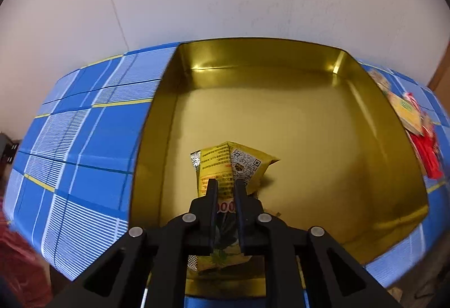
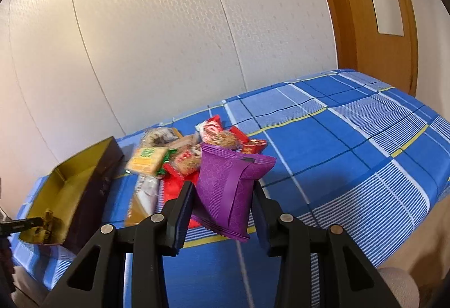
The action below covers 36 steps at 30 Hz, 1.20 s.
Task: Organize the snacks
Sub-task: 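Drop the chip bag into the gold tray with the left tool while the right tool holds the purple pouch, then lower the purple pouch into the gold tray and open the right tool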
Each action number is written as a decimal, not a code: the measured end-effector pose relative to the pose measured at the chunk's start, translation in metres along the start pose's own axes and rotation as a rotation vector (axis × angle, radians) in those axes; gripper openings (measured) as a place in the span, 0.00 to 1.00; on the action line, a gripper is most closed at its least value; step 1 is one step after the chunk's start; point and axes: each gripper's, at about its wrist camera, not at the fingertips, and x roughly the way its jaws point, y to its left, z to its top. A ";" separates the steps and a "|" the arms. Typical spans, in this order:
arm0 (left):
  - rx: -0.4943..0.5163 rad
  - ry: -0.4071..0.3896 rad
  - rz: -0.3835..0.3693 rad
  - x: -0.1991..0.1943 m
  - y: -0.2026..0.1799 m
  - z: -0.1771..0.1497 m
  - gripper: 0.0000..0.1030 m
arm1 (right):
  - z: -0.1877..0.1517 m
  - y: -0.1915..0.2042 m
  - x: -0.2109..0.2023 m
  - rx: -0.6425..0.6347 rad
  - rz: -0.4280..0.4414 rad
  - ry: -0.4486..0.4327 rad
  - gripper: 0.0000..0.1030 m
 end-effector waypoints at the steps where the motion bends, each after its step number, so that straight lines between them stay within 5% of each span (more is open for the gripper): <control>1: -0.008 0.000 0.013 0.000 0.002 0.001 0.13 | 0.000 0.003 -0.001 -0.002 0.009 0.001 0.39; 6: -0.058 -0.020 0.020 -0.005 0.008 0.001 0.13 | 0.001 0.038 -0.004 -0.062 0.078 0.010 0.39; 14: -0.150 -0.110 -0.071 -0.034 0.007 -0.019 0.26 | -0.002 0.090 -0.003 -0.146 0.185 0.042 0.39; 21: -0.201 -0.153 -0.135 -0.055 -0.001 -0.037 0.54 | -0.008 0.127 0.006 -0.205 0.252 0.100 0.39; 36: -0.178 -0.171 -0.168 -0.075 -0.014 -0.061 0.78 | -0.031 0.213 0.048 -0.420 0.294 0.238 0.39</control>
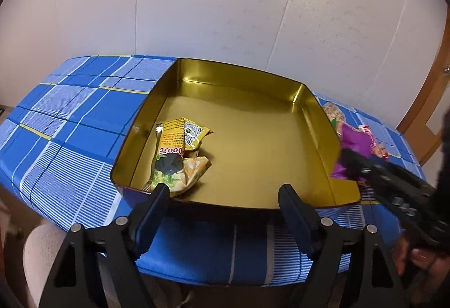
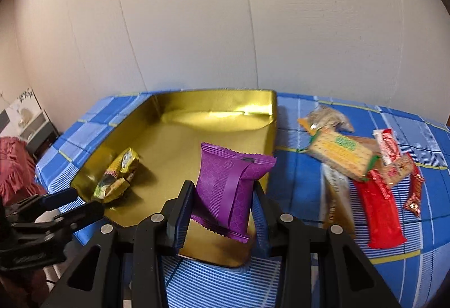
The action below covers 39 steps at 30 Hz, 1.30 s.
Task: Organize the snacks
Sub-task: 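Lower the purple pouch into the gold tray and open the right tool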
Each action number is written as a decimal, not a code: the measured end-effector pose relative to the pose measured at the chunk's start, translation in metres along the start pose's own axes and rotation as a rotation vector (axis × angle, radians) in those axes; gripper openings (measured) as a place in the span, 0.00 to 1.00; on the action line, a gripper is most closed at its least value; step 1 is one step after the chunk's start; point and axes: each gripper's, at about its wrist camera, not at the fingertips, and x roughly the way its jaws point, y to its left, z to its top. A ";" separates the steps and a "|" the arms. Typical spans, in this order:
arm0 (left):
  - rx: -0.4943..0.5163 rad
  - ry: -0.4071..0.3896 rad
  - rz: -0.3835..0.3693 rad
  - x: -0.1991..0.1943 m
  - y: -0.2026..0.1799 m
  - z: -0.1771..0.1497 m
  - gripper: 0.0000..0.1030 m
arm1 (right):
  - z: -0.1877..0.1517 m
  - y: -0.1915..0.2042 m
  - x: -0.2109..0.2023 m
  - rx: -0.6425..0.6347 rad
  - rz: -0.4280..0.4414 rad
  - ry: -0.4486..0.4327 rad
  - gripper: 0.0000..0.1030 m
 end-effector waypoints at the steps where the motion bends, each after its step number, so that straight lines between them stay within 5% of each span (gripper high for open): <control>1: -0.003 -0.001 -0.004 -0.001 0.000 -0.001 0.78 | 0.000 0.001 0.003 -0.008 -0.005 0.006 0.39; 10: -0.021 -0.015 -0.004 -0.004 0.002 -0.002 0.79 | -0.004 0.006 0.024 -0.029 -0.071 0.075 0.41; 22: -0.025 -0.015 0.003 -0.005 -0.002 -0.005 0.85 | -0.002 -0.008 -0.007 0.030 -0.080 -0.028 0.42; 39: 0.036 0.000 -0.047 -0.006 -0.042 -0.017 0.93 | -0.038 -0.092 -0.040 0.213 -0.197 -0.027 0.42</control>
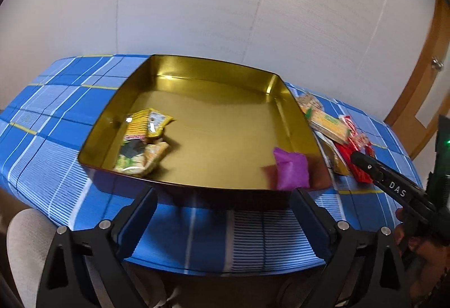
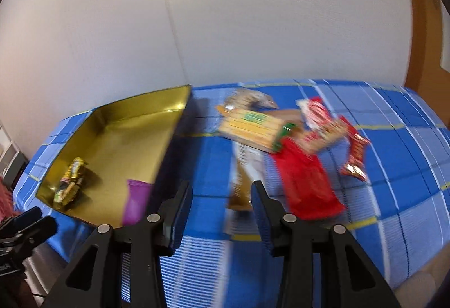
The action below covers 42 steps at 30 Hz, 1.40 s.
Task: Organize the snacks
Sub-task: 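Lower the purple pouch into the gold tray and open the right tool, then grasp the chipmunk bar with the left tool while the right tool grasps a red candy bar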
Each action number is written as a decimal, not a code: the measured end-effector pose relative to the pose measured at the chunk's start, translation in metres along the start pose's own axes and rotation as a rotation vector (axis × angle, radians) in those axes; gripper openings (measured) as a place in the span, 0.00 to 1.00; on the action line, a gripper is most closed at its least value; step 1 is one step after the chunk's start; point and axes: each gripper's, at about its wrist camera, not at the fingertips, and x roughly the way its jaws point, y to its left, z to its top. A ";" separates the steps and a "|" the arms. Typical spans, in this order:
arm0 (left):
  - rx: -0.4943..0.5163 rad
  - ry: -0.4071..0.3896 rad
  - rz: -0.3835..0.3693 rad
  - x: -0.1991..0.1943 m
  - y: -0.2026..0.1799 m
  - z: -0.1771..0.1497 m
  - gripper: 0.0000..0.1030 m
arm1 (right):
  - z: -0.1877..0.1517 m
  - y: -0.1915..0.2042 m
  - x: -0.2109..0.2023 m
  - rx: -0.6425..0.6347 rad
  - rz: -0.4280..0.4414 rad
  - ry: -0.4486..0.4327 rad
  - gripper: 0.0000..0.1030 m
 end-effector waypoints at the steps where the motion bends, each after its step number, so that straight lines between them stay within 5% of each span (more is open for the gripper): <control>1: 0.018 -0.002 0.002 0.000 -0.005 -0.001 0.94 | -0.003 -0.008 0.000 0.017 -0.009 0.006 0.42; 18: 0.221 0.045 -0.063 0.007 -0.076 -0.005 0.96 | -0.009 -0.128 -0.003 0.401 -0.120 0.021 0.43; 29: 0.253 0.057 -0.067 0.013 -0.099 0.000 0.96 | 0.045 -0.152 0.038 0.308 -0.175 0.017 0.43; 36: 0.285 0.064 -0.051 0.015 -0.106 -0.001 0.96 | 0.043 -0.151 0.068 0.232 -0.201 0.061 0.42; 42: 0.296 0.082 -0.048 0.024 -0.115 0.001 0.96 | 0.035 -0.160 0.061 0.233 -0.199 0.037 0.25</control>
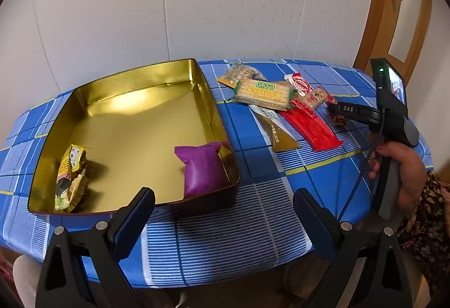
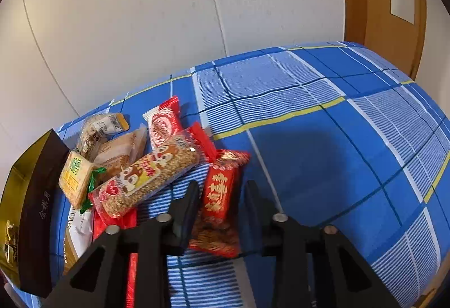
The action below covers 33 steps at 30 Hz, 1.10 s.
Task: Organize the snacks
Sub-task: 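Grasp the chipmunk bar with the left tool while the right tool grasps a red candy bar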
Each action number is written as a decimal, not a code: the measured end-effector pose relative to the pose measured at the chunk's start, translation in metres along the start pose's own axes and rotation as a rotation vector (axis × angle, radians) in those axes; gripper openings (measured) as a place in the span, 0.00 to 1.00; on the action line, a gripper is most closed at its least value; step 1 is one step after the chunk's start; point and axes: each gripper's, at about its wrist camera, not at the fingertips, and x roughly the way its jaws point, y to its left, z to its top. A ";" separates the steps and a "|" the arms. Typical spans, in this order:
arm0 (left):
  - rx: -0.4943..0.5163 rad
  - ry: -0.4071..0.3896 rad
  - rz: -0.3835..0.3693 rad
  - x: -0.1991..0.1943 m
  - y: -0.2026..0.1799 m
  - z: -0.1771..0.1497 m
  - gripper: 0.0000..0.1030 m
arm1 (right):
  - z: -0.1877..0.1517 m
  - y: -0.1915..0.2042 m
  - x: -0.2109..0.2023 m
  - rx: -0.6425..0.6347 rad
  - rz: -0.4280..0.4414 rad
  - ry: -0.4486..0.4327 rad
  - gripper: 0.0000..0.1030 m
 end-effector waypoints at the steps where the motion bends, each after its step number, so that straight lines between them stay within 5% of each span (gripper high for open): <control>1: 0.004 0.002 -0.003 0.001 -0.002 0.001 0.96 | -0.001 -0.002 -0.001 -0.001 -0.002 -0.005 0.24; 23: 0.276 0.013 -0.019 0.059 -0.110 0.086 0.96 | -0.003 -0.041 -0.014 0.129 -0.113 -0.049 0.24; 33: 0.411 0.026 0.059 0.116 -0.146 0.119 0.96 | -0.005 -0.045 -0.019 0.145 -0.153 -0.062 0.24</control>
